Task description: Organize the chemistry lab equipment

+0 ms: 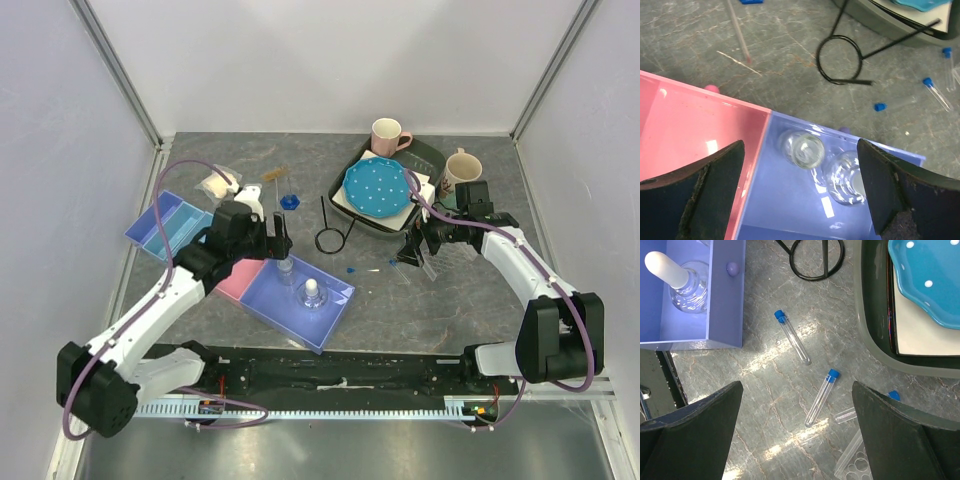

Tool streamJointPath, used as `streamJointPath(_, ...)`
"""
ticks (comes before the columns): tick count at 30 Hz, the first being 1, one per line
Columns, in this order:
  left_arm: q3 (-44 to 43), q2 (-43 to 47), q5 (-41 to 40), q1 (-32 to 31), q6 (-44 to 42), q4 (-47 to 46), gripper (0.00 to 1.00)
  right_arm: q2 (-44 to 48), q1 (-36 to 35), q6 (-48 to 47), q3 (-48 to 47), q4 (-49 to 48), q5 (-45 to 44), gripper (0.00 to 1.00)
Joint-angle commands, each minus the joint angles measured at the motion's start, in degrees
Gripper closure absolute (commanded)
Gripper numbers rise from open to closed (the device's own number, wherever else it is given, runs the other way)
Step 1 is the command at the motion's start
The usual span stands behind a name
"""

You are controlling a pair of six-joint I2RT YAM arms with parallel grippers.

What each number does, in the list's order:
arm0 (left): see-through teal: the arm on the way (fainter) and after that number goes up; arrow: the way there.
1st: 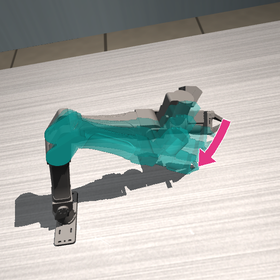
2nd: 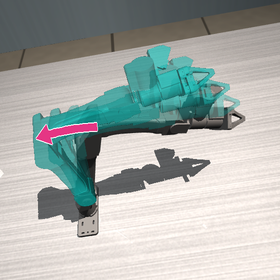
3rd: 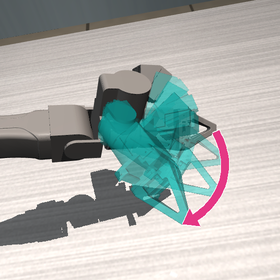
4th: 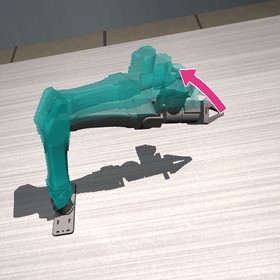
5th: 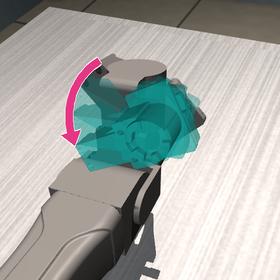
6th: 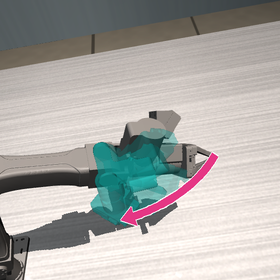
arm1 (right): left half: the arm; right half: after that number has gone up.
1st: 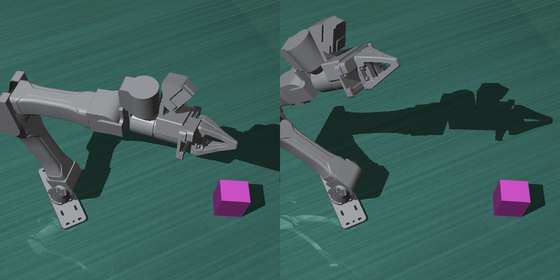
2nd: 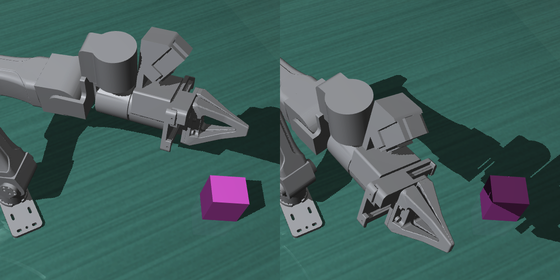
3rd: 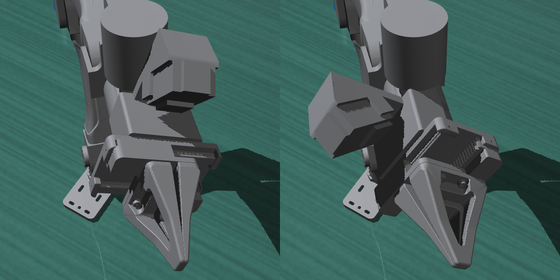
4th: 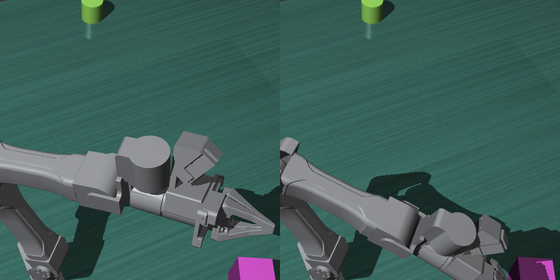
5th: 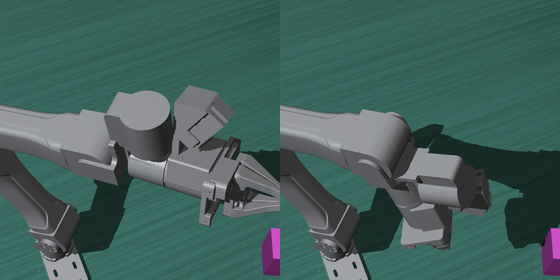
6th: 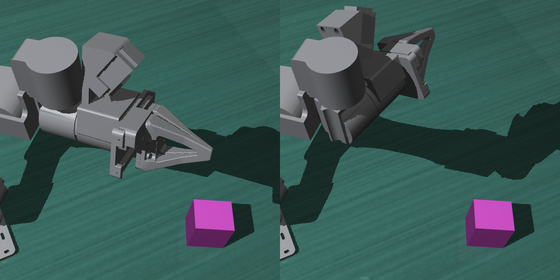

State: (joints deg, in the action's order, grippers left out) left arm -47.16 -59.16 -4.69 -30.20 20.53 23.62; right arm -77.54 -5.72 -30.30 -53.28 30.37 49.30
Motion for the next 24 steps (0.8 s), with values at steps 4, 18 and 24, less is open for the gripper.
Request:
streamJointPath(4,-8.29,-12.62,12.68,12.43,-1.55,-4.81,0.0,1.16,0.53,-1.95,-1.13,-0.22,-0.69,0.02)
streamJointPath(18,-25.52,-36.28,7.95,15.08,-8.58,-0.59,0.18,-0.6,1.85,-3.44,-1.57,0.92,-1.93,0.02)
streamJointPath(24,-29.66,-40.77,6.97,14.99,-10.25,1.08,0.28,-1.39,1.94,-3.71,-1.83,1.27,-2.01,0.02)
